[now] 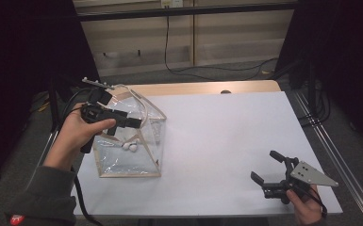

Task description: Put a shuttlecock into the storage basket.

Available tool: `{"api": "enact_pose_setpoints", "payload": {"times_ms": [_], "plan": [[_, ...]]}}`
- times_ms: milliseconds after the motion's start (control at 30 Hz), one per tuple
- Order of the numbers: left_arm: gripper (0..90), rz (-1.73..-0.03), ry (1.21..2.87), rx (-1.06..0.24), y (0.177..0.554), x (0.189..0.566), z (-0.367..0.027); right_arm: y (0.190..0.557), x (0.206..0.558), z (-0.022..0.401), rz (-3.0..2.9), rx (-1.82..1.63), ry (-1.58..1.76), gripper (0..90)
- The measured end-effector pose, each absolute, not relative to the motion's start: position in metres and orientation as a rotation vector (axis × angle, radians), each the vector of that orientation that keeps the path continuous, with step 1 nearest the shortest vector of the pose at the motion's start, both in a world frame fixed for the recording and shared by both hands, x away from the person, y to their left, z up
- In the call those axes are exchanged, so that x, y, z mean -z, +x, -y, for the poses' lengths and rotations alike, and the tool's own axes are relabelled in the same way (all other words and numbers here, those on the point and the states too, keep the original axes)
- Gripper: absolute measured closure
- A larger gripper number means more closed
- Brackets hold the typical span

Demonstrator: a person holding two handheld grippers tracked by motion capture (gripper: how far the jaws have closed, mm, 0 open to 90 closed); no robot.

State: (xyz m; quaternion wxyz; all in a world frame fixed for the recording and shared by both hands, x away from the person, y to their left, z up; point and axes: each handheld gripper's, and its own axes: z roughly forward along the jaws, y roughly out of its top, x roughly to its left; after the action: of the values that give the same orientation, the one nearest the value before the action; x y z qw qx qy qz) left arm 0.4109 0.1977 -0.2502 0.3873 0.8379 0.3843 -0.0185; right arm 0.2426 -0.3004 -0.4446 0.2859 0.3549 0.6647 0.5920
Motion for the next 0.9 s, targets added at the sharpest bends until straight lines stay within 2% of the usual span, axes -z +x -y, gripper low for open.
{"api": "enact_pose_setpoints", "payload": {"times_ms": [667, 900], "plan": [[18.9, -0.913, 2.13, 0.053, 0.397, 0.239, -0.202, 0.242, 0.445, 0.298, -1.788, -1.581, 0.941, 0.1], [15.5, -0.879, 2.134, 0.069, 0.388, 0.246, -0.203, 0.242, 0.445, 0.299, -1.783, -1.582, 0.939, 0.1]]}}
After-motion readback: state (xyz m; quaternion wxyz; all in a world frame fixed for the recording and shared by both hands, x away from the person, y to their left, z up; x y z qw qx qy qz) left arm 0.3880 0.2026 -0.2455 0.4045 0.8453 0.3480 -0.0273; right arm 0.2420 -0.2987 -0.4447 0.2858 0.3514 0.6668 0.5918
